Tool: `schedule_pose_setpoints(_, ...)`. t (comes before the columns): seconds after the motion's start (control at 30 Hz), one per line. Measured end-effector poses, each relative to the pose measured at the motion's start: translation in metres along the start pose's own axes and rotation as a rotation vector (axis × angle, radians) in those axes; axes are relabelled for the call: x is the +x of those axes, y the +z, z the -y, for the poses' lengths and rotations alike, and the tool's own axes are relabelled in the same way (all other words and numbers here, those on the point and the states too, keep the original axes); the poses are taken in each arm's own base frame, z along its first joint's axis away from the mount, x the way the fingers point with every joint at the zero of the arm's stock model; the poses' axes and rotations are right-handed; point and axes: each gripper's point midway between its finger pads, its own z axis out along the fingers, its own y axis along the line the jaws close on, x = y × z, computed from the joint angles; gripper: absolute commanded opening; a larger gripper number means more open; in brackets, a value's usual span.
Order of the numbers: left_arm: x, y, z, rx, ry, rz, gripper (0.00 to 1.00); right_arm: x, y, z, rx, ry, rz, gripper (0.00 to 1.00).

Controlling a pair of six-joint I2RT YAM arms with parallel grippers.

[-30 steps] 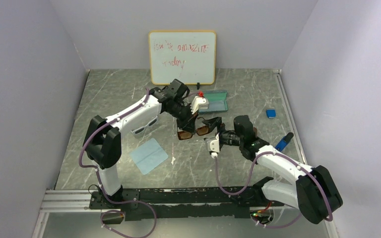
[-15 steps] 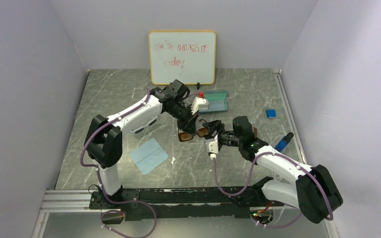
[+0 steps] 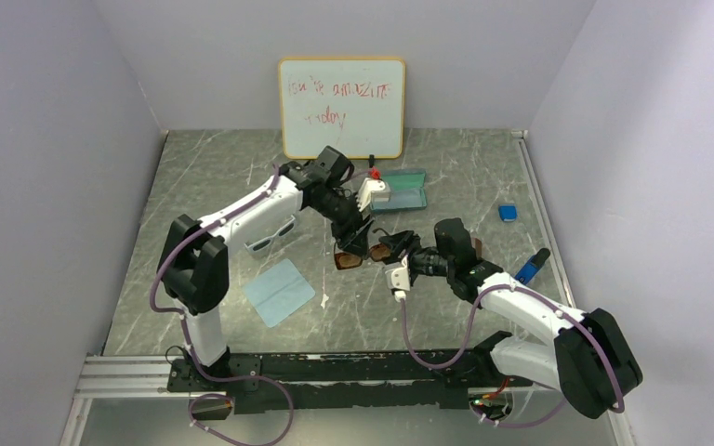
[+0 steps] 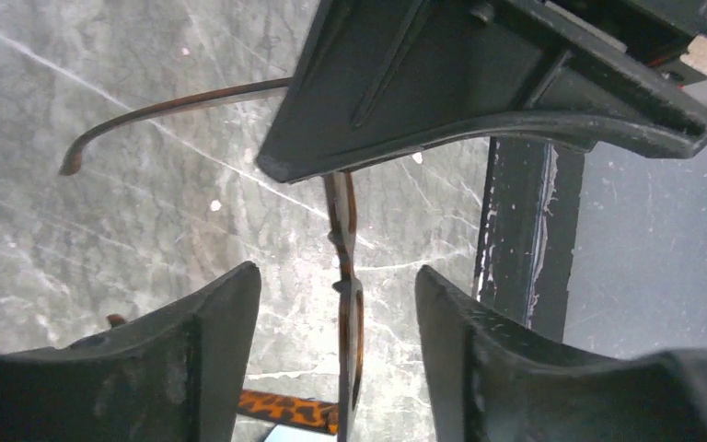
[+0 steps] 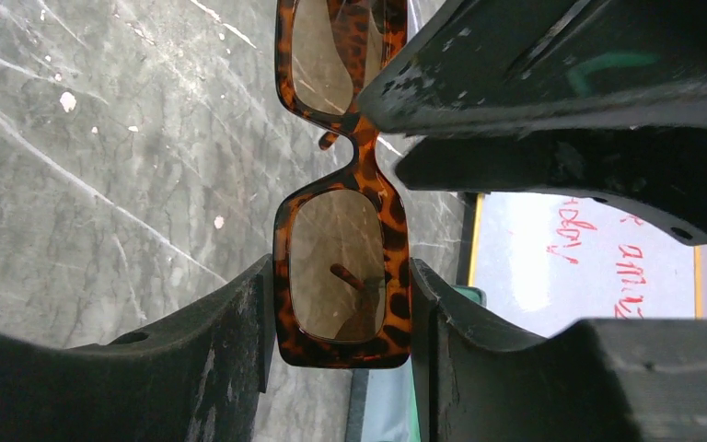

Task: Organize the sunglasses
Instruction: Fold the sunglasses at the center of the board.

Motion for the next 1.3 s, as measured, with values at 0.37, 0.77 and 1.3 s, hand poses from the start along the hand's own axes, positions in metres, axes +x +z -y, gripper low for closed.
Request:
schedule_pose_setpoints(0.37, -0.044, -0.119, -0.038, -0.356, 0.041, 0.247, 0.95, -0.002, -0.008, 0.022, 0.040, 0.052, -0.014, 0.27)
schedule_pose_setpoints(0.77, 0.038, -0.096, -0.099, -0.539, -0.106, 0.055, 0.96, -0.003, -0.029, 0.067, 0.154, 0.071, -0.072, 0.24)
schedule_pose_setpoints(1.3, 0.025, -0.068, -0.127, -0.449, -0.170, 0.047, 0.96, -0.003, -0.030, 0.062, 0.142, 0.114, -0.074, 0.24)
